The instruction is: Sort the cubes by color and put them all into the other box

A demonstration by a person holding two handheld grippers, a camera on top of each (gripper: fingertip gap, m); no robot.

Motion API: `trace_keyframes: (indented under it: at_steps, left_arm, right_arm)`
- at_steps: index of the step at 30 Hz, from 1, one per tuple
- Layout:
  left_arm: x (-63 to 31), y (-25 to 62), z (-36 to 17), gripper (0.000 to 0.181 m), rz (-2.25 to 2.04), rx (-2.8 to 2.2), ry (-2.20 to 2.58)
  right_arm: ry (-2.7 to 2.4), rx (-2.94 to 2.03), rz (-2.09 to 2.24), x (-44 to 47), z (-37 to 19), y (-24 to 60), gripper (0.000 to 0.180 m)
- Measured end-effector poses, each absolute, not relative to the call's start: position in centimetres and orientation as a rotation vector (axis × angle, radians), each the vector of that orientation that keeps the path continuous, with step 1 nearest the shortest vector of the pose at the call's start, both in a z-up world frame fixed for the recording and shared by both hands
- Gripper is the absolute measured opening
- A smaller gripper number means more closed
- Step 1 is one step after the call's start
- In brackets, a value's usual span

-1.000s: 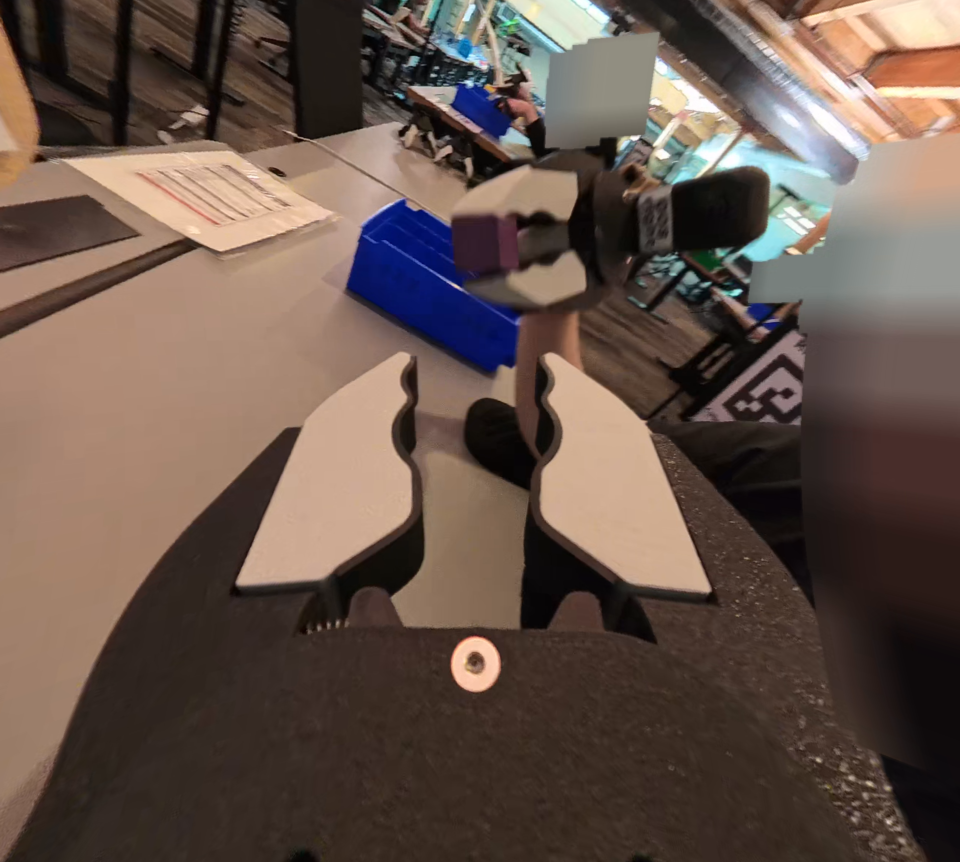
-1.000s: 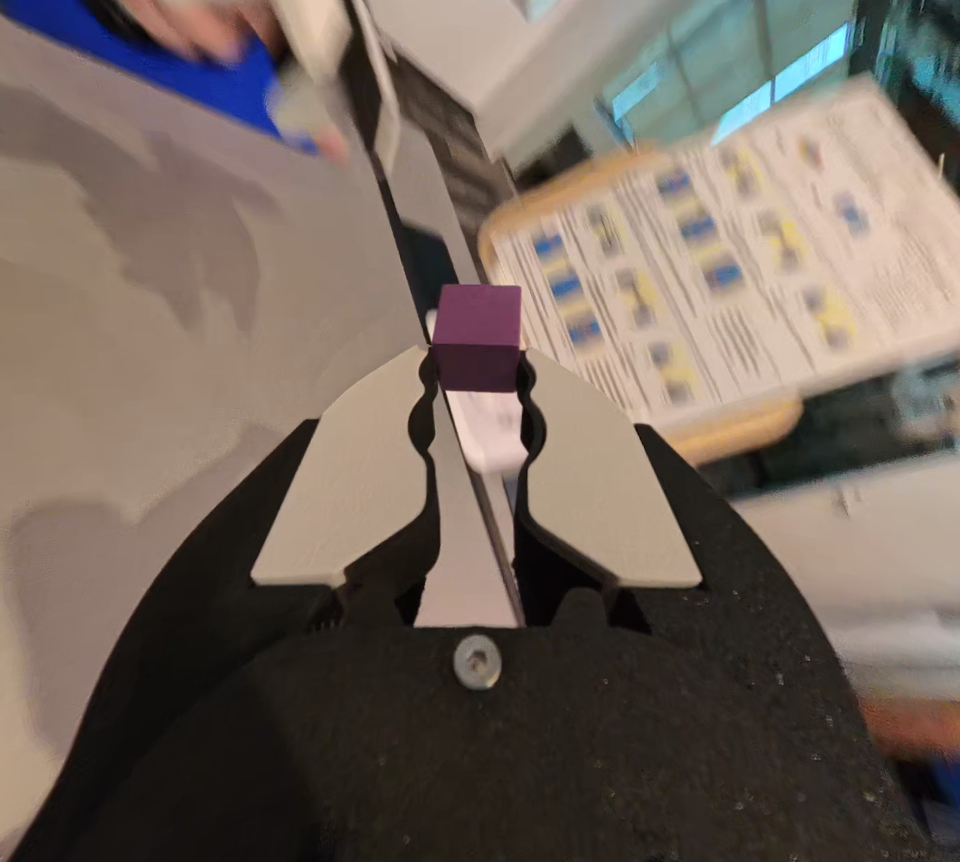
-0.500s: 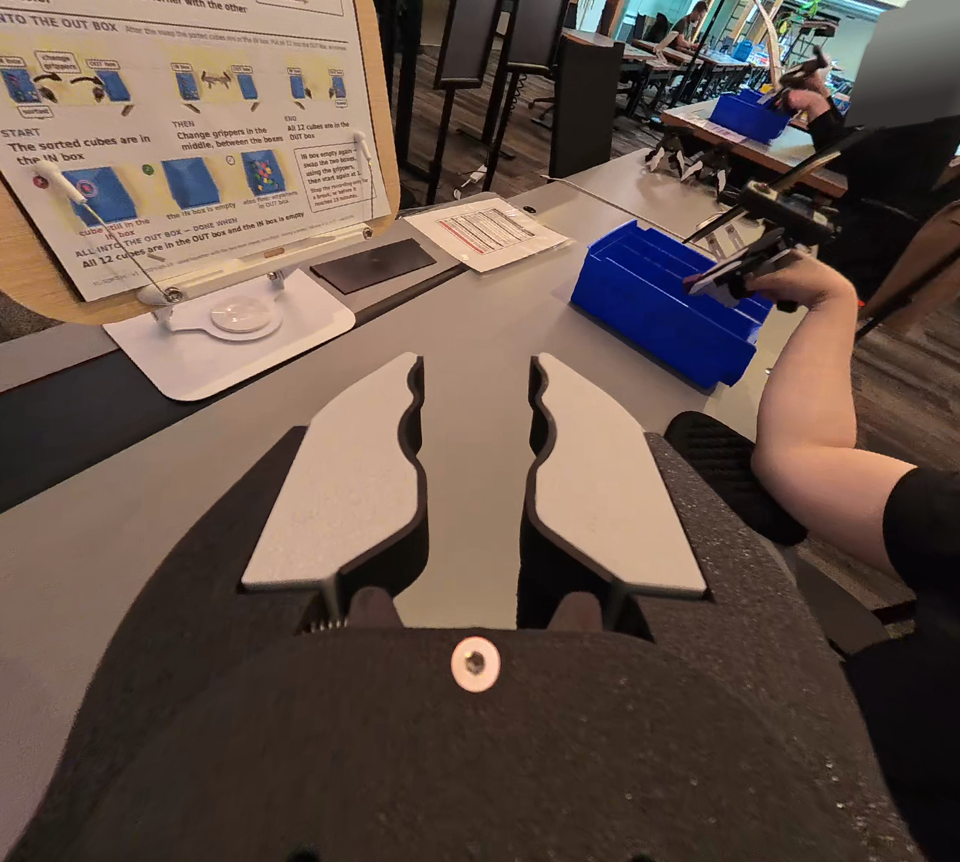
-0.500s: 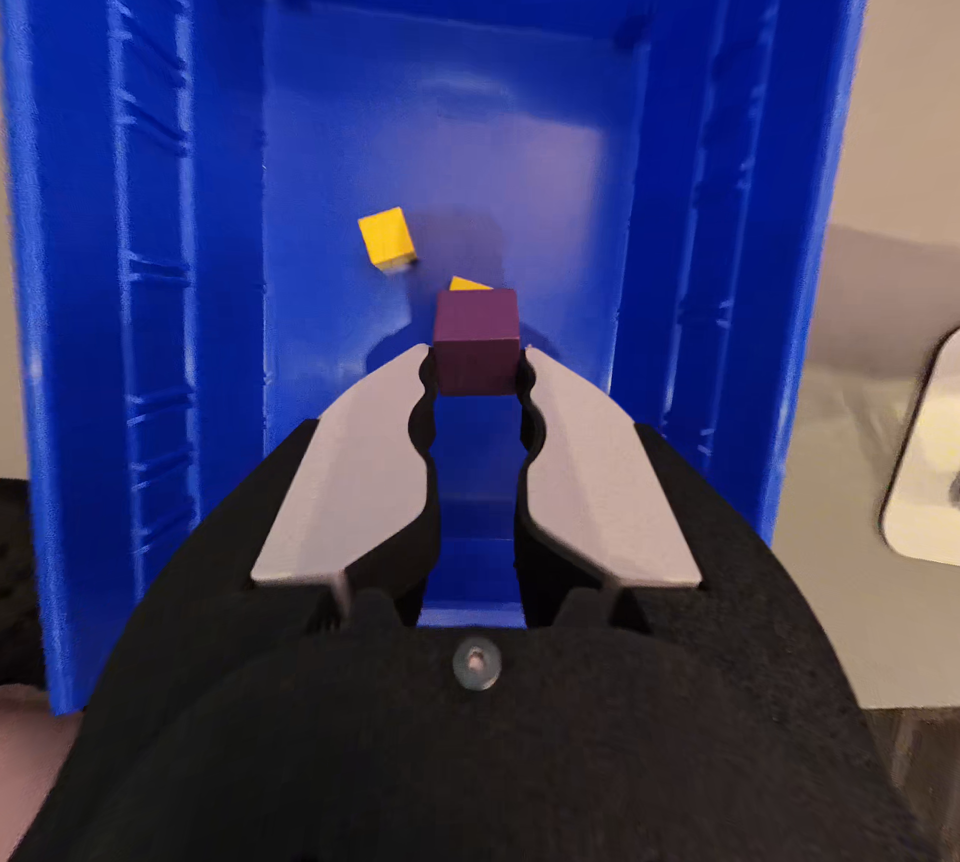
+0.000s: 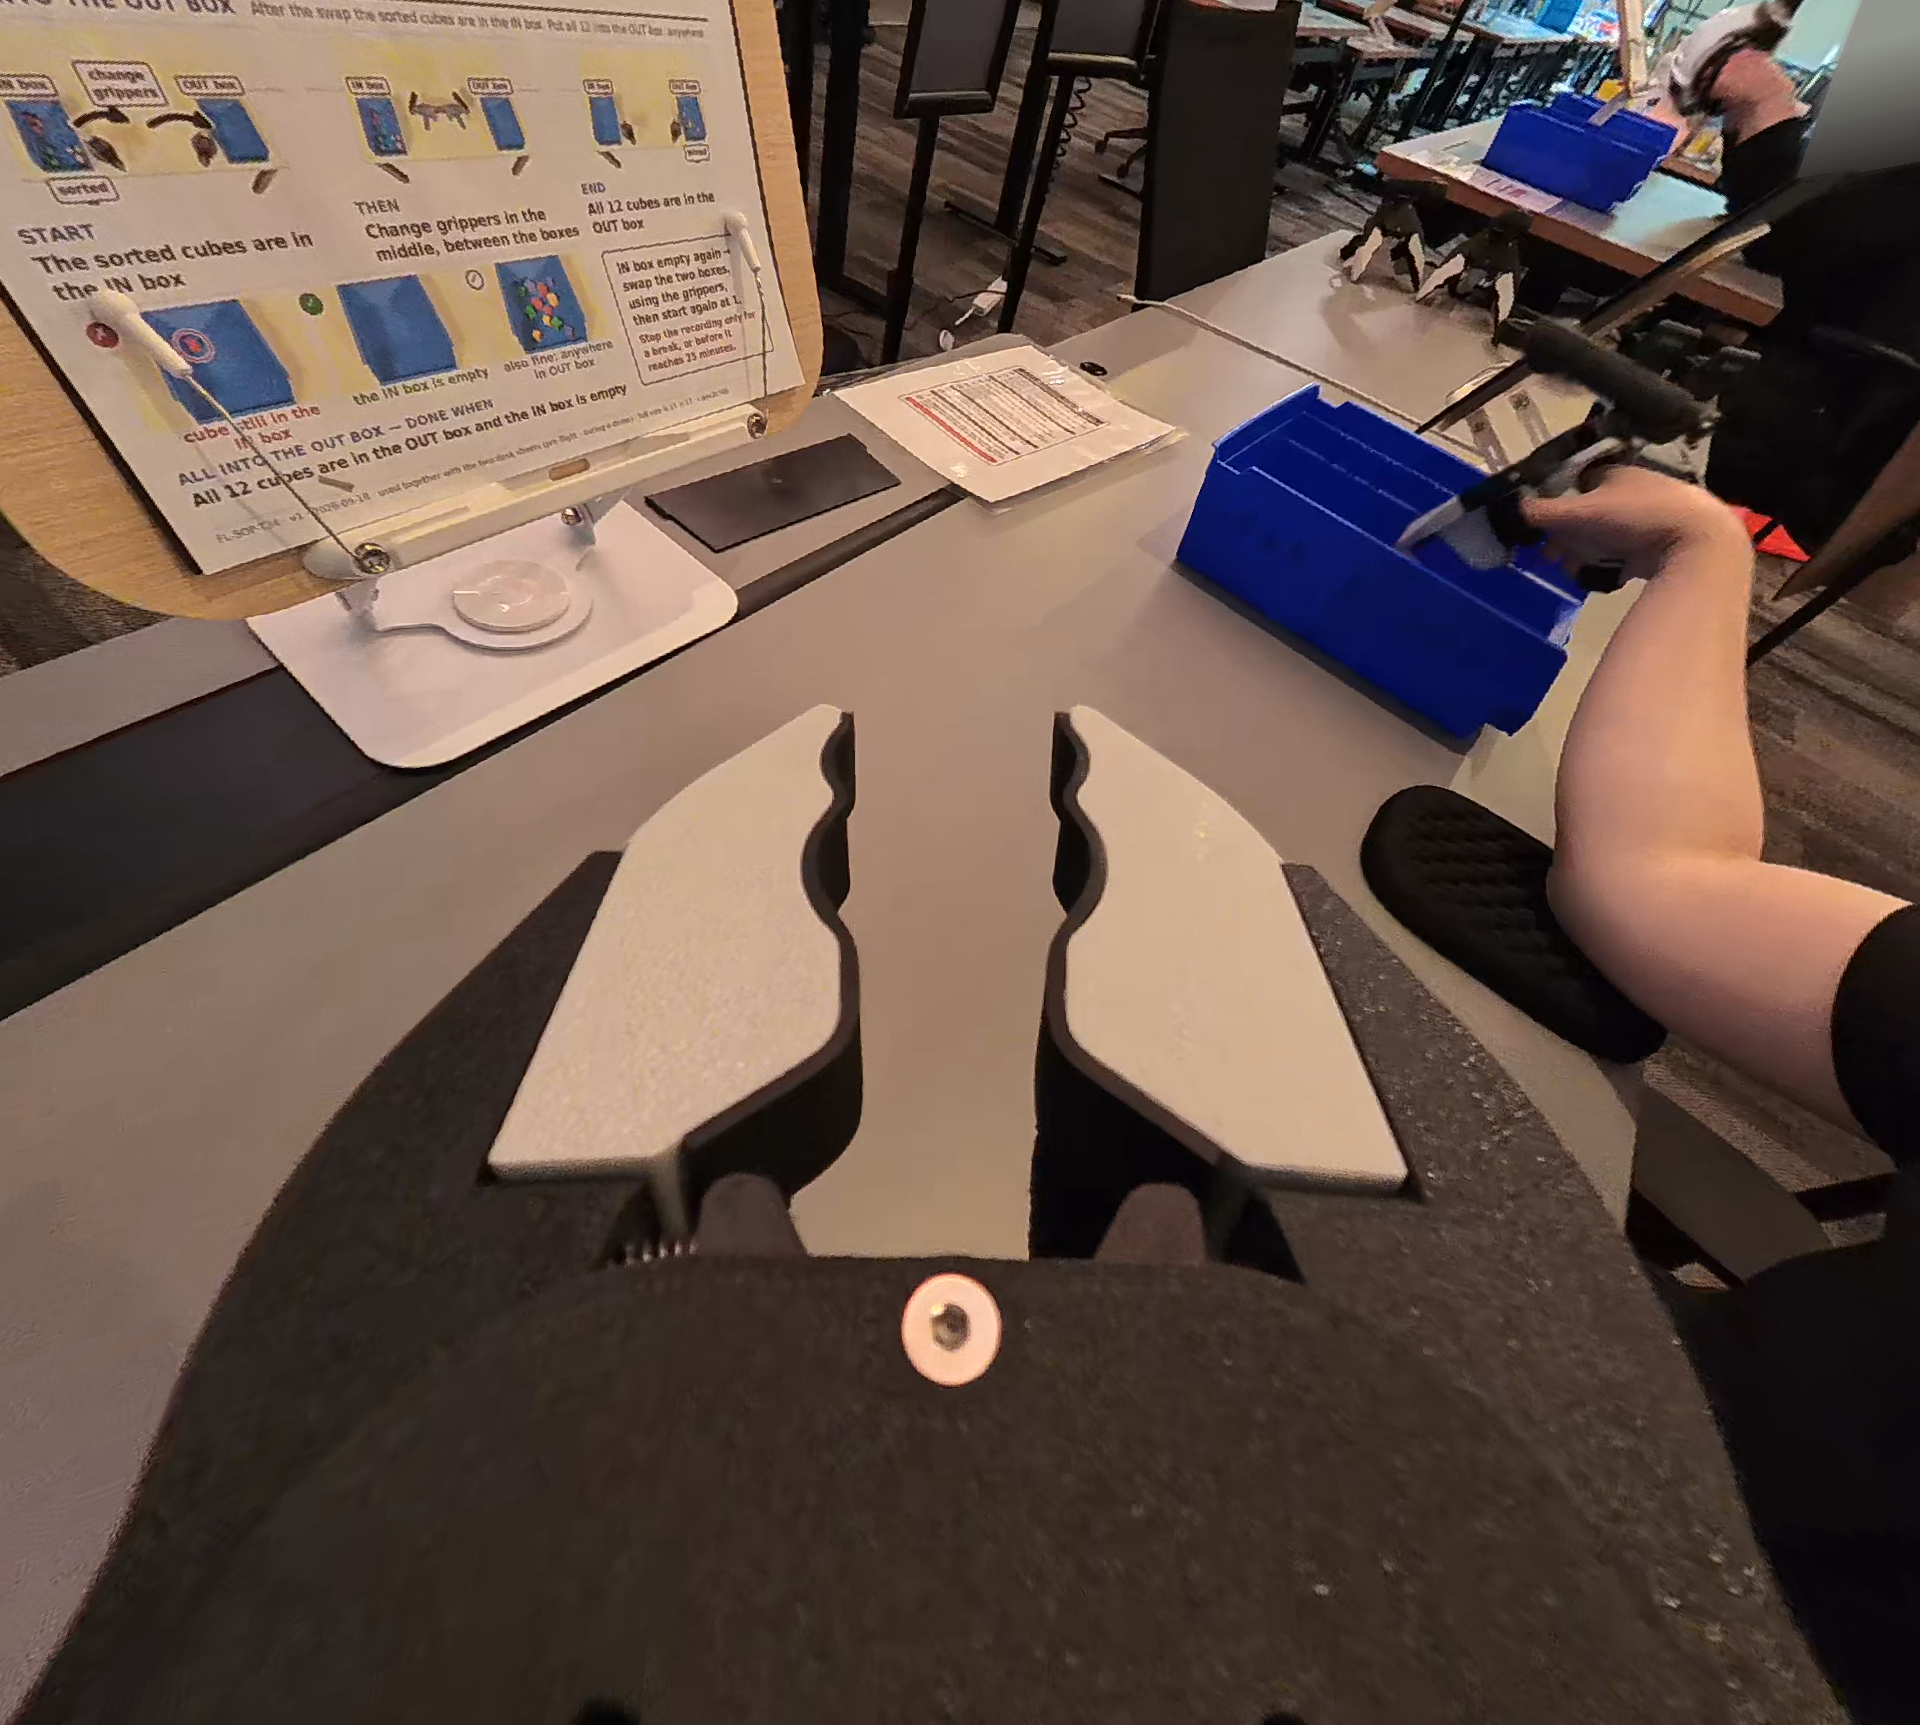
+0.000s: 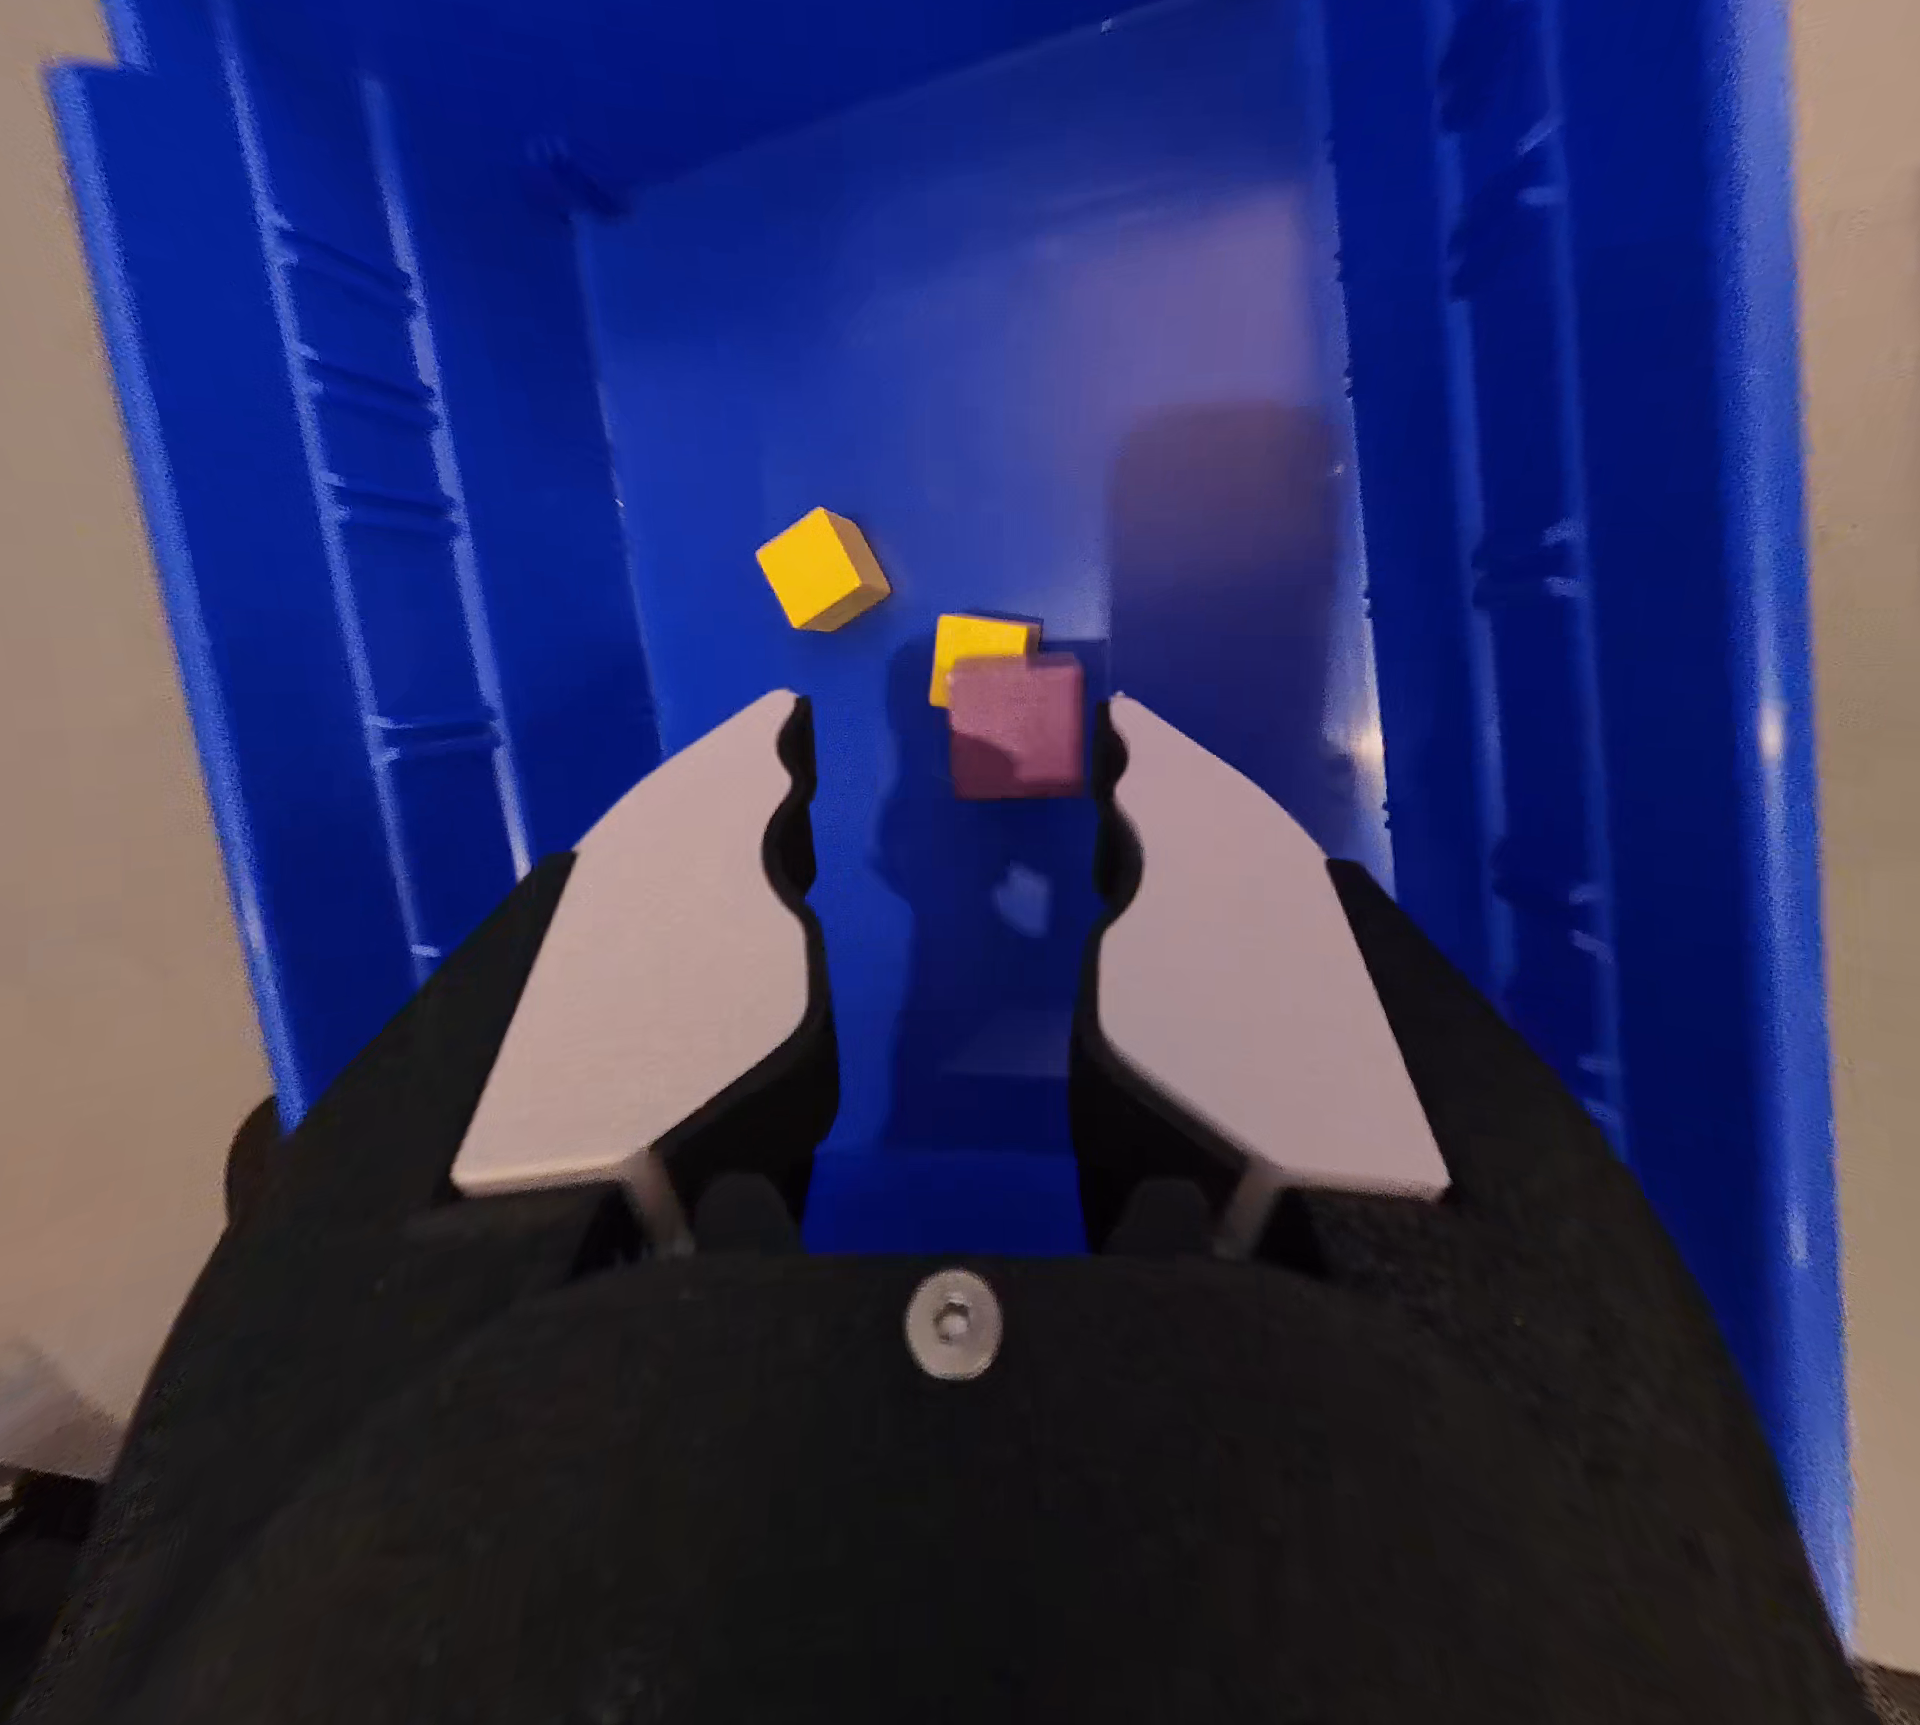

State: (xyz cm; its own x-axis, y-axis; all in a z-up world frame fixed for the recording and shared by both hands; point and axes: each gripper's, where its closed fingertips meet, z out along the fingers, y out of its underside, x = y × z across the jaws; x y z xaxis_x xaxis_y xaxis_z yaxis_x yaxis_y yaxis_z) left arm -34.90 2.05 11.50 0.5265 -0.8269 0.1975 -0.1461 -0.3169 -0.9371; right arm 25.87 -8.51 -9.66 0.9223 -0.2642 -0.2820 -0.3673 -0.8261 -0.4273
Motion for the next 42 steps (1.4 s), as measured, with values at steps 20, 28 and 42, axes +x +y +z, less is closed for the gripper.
trace_keyframes:
  at_steps: [20,28,42]
  left_arm:
    - [-64.8,-0.2,11.7,0.031,-0.023,-1.852,-0.087]
    - [-65.8,7.4,4.6,0.022,-0.147,-2.063,-0.015]
    - [-66.7,17.6,-12.0,0.061,0.099,-2.551,0.332]
  right_arm:
    - [-0.243,-2.054,-0.031,12.9,7.7,1.6,0.043]
    - [-0.456,-2.192,-0.106,8.9,4.5,3.2,0.047]
    - [-0.538,-2.201,-0.084,6.2,4.1,3.8,0.047]
